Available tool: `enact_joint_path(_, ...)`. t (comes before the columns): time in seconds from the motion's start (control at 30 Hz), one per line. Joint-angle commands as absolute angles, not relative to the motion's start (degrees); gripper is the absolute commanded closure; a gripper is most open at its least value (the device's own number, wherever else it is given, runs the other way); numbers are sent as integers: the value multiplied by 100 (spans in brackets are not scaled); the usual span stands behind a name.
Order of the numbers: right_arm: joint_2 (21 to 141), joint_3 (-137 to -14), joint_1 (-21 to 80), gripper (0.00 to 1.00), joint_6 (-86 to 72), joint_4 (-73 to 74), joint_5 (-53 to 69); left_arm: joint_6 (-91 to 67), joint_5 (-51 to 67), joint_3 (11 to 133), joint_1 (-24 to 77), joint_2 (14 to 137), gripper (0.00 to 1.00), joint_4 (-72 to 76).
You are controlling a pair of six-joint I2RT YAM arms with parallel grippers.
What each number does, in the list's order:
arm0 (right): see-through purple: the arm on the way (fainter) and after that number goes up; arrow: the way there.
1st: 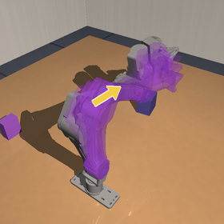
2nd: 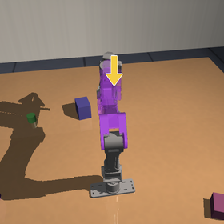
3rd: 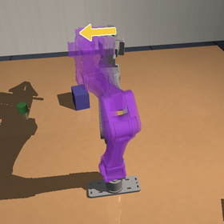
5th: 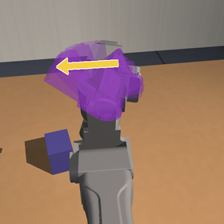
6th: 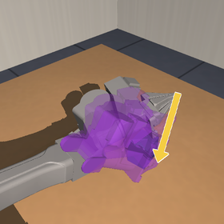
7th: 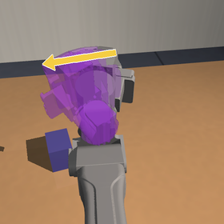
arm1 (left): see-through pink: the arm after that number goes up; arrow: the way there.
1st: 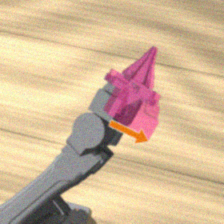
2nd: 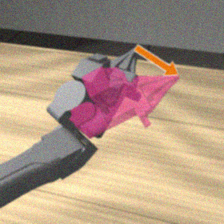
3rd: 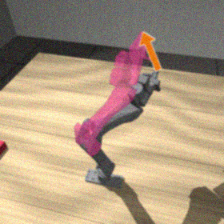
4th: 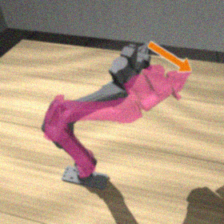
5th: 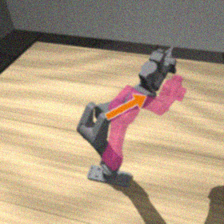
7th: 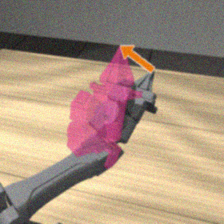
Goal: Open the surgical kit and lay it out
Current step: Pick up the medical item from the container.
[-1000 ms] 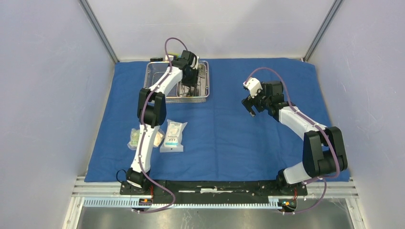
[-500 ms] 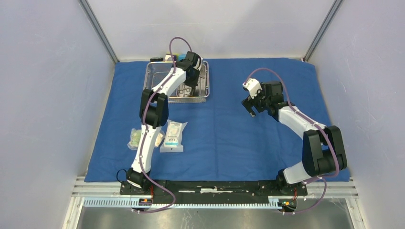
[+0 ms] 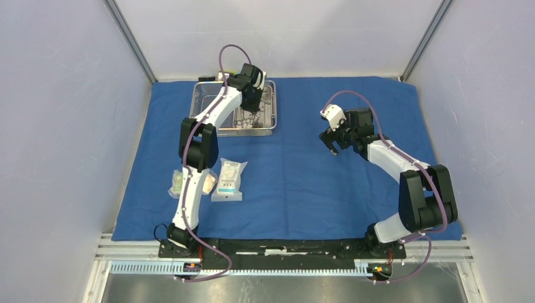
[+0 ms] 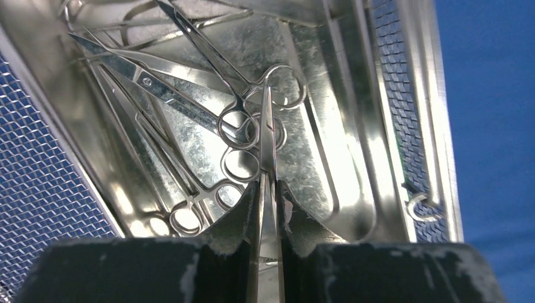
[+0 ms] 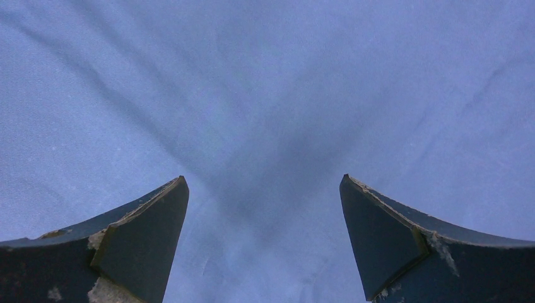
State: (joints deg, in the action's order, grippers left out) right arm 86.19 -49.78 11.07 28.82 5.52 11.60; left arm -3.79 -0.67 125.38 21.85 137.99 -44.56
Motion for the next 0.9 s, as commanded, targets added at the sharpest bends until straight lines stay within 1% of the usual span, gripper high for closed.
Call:
enact_joint_path(0.0,8608,-5080,1081,2,2936,536,1135,-177,149,12629,2195,13132,98,-4431)
enact_joint_path(0.5,8581,-5114,1080,2,2871,558,1212,-366,102,12709,2200,12789,98,-4351)
enact_joint_path(0.87,8245,-5173,1080,2,2704,569,1042,-1013,360,11581,2525,11714,98,-4354)
